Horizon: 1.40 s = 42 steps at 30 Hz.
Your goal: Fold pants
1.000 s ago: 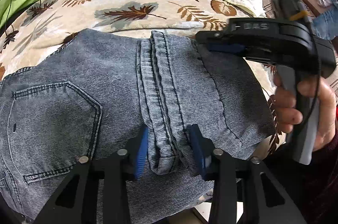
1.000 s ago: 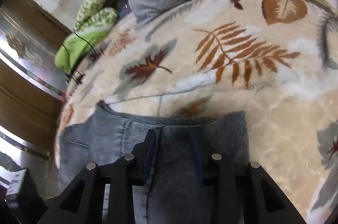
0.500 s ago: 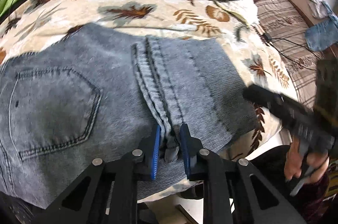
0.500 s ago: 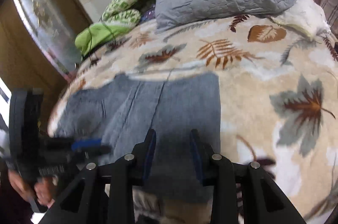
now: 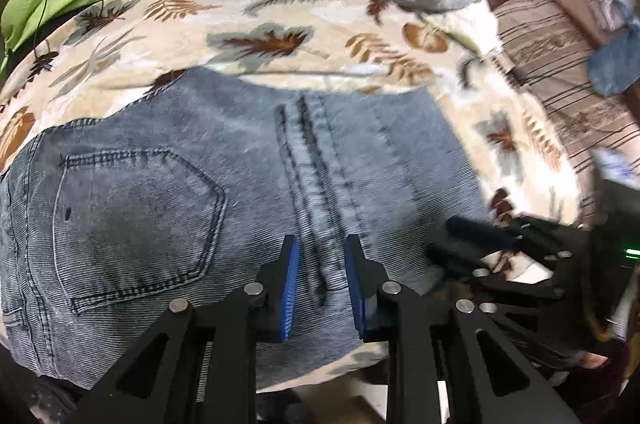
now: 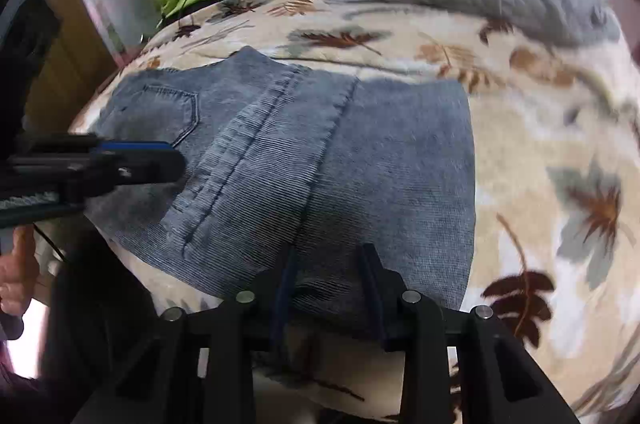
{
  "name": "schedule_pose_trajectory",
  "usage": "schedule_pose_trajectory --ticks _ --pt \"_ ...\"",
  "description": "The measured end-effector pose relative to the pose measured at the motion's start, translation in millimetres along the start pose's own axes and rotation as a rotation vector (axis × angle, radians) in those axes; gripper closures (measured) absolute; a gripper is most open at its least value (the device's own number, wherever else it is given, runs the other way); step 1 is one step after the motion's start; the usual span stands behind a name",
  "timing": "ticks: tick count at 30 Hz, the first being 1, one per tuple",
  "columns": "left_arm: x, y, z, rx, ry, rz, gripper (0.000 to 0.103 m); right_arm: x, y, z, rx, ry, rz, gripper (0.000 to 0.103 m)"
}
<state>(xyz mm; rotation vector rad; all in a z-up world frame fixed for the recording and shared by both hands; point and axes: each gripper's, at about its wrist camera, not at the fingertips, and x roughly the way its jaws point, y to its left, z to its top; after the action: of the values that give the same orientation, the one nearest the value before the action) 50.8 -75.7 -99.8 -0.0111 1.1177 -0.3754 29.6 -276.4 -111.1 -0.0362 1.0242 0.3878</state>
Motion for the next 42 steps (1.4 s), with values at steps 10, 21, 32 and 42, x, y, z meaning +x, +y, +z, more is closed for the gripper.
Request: schedule_pose_trajectory --ticks 10,21,32,42 --pt "-52.2 84.5 -13.8 -0.192 -0.105 0.056 0.071 -6.6 35.2 20.1 -0.068 -0.078 0.101 0.067" --pt "-129.8 227.6 -89.9 -0.576 -0.170 0.167 0.040 -18.6 72.4 43.9 -0.036 -0.179 0.242 0.067" --pt "-109.5 254.5 -135.3 -0.778 -0.193 -0.007 0.038 -0.5 88.1 48.0 -0.036 -0.147 0.265 0.067" --pt "-91.4 248.7 -146.9 -0.888 -0.247 -0.305 0.038 5.0 84.6 47.9 -0.026 -0.123 0.262 0.067"
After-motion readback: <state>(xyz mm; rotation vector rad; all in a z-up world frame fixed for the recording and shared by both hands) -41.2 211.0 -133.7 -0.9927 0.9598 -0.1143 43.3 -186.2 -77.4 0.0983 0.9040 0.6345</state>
